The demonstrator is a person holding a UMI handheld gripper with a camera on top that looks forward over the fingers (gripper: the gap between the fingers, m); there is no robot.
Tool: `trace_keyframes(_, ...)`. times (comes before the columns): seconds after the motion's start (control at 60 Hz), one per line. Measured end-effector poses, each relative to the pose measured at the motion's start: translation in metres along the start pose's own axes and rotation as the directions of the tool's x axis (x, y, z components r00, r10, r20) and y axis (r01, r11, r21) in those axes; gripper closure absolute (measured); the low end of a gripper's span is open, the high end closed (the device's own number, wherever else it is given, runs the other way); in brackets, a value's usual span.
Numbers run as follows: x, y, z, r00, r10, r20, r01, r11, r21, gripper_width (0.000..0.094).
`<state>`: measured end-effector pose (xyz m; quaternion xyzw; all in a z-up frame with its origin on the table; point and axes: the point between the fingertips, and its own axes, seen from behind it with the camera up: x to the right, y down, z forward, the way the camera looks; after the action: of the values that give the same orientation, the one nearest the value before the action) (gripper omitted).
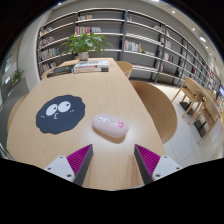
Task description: Arrange mouse
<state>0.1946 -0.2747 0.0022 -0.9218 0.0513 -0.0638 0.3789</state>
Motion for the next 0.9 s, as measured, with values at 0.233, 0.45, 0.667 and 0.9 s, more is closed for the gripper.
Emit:
trace_keyframes(0.233,0.008,-0.044,0.054,0.997,-0.031,0.075,0.030,0.999,0.011,0.0094)
trace_keyframes(0.45,0.012,-0.069,0.083,0.992,-0.015,0.126,0.015,1.000,-0.003,0.0162)
trace_keyframes(0.667,0.011,-0.075,0.090,0.991,-0.037,0.131,0.040,0.999,-0.020,0.0460)
trace_keyframes(0.9,0.010,-0.074,0.089,0.995,0.021,0.094,-0.011,0.994,-0.108,0.0624)
